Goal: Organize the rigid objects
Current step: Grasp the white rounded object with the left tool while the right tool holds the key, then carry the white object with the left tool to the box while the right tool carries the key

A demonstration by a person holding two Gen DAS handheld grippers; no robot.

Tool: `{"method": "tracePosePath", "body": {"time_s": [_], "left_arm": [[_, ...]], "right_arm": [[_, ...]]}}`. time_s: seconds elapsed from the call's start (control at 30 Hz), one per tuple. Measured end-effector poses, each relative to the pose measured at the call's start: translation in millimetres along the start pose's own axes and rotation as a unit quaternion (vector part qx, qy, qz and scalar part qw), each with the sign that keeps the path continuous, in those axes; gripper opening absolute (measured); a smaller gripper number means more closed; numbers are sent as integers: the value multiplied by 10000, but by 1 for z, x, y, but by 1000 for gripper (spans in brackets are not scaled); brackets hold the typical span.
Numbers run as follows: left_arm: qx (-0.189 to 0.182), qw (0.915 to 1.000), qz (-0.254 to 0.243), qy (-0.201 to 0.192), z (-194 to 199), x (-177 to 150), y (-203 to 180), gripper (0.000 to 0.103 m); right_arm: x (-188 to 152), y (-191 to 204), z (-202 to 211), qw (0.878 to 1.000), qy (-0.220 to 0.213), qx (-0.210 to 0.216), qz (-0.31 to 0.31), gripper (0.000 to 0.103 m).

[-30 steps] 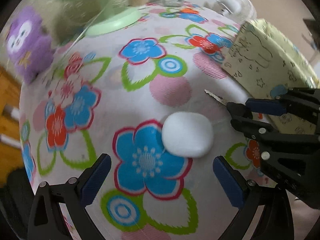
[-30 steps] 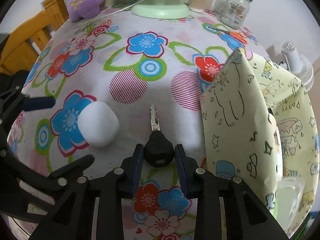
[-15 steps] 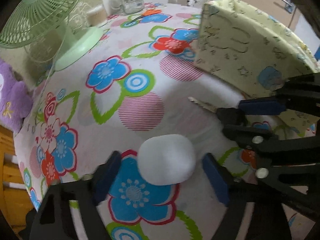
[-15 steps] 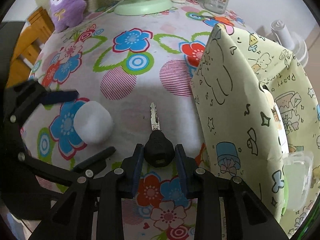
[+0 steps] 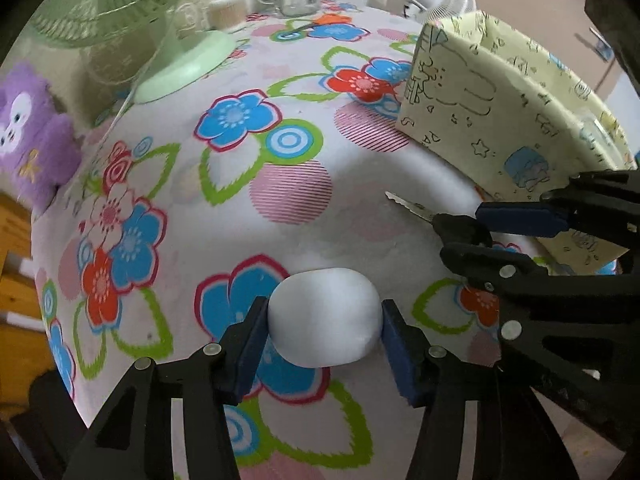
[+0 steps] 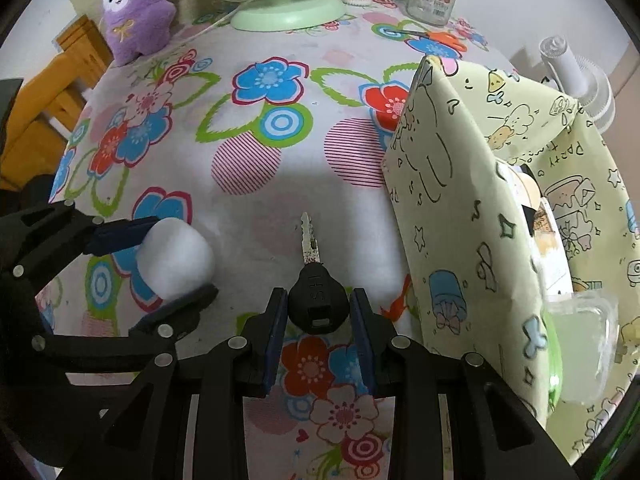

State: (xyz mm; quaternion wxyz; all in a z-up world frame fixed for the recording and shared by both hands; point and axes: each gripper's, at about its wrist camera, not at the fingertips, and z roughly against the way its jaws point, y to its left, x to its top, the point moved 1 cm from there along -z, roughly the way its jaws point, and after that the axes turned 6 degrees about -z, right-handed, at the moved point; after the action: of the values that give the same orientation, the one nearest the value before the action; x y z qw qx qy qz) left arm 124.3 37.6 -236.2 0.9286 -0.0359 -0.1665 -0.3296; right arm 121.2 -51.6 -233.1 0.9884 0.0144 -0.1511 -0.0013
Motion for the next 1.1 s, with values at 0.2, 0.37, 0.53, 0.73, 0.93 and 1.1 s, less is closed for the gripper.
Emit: {"method": "tracePosePath", "body": {"time_s": [0.2, 0.37, 0.53, 0.73, 0.93, 1.1], "left_arm": [[120, 9996, 249, -116, 22, -9, -5, 57], [148, 9982, 551, -195, 47, -17, -8, 57], [189, 9970, 707, -247, 62, -18, -12, 57], [192, 9950, 917, -337, 80, -22, -15, 57], [162, 9938, 1010, -427, 98, -20, -16, 57], [176, 9930, 1024, -559, 116, -12, -17, 57]], "right_arm": [[-6, 4, 16, 9999, -86, 17, 105, 35], [-9, 9, 37, 9994, -217, 103, 264, 35], [-13, 11, 55, 9987, -307, 209, 362, 34], [-19, 9, 74, 9981, -390, 249, 409, 34], [-21, 1, 96, 9976, -547, 236, 358, 34], [-20, -5, 114, 9969, -699, 209, 295, 34]]}}
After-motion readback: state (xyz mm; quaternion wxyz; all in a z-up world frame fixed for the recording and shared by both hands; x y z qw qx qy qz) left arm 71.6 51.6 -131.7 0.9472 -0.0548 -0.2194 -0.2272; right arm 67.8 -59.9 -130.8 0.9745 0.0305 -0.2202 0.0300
